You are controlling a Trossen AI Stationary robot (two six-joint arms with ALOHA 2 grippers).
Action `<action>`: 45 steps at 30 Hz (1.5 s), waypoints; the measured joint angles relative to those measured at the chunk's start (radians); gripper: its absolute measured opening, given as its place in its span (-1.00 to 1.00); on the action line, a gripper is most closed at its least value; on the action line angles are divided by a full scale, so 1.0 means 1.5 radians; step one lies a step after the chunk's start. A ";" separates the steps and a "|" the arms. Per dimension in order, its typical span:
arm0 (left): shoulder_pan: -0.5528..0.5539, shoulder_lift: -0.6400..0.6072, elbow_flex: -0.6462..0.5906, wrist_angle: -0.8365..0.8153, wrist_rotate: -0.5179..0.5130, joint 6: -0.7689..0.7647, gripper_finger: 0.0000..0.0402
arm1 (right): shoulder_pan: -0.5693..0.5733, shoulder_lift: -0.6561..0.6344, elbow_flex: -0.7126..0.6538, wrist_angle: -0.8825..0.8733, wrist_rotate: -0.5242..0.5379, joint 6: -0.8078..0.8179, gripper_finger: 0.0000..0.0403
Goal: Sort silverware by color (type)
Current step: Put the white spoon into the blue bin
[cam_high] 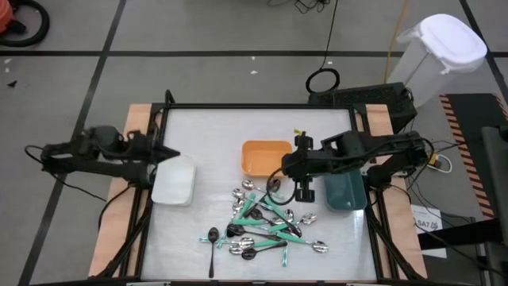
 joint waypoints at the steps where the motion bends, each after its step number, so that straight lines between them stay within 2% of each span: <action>1: 0.000 0.025 0.033 -0.010 -0.002 0.000 -1.00 | 0.000 0.005 0.000 -0.001 -0.007 -0.003 -0.97; 10: 0.000 0.276 0.336 -0.137 -0.002 -0.034 -1.00 | 0.001 0.013 0.000 -0.010 -0.020 -0.003 -0.97; 14: 0.000 0.382 0.446 -0.194 -0.002 -0.111 -1.00 | 0.001 0.012 0.000 -0.009 -0.020 0.025 -0.97; 17: 0.000 0.449 0.496 -0.229 -0.002 -0.205 -1.00 | 0.002 0.012 0.000 -0.010 -0.020 0.071 -0.97; 22: -0.009 0.533 0.522 -0.265 0.024 -0.303 -1.00 | 0.020 0.012 0.000 -0.006 -0.020 0.107 -0.97; 25: -0.052 0.570 0.522 -0.274 0.028 -0.323 -1.00 | 0.039 0.012 0.000 0.004 -0.020 0.102 -0.97; 32: -0.193 0.609 0.522 -0.267 -0.131 -0.408 -1.00 | 0.081 0.011 -0.007 0.034 -0.020 0.047 -0.97; 35: -0.238 0.619 0.522 -0.267 -0.161 -0.469 -1.00 | 0.084 0.008 -0.044 0.098 -0.024 0.031 -0.97; 38: -0.265 0.630 0.522 -0.267 -0.162 -0.521 -1.00 | 0.085 0.003 -0.103 0.160 -0.071 0.035 -0.97; 45: -0.299 0.657 0.522 -0.271 -0.150 -0.465 -1.00 | 0.085 0.003 -0.225 0.279 -0.118 0.095 -0.97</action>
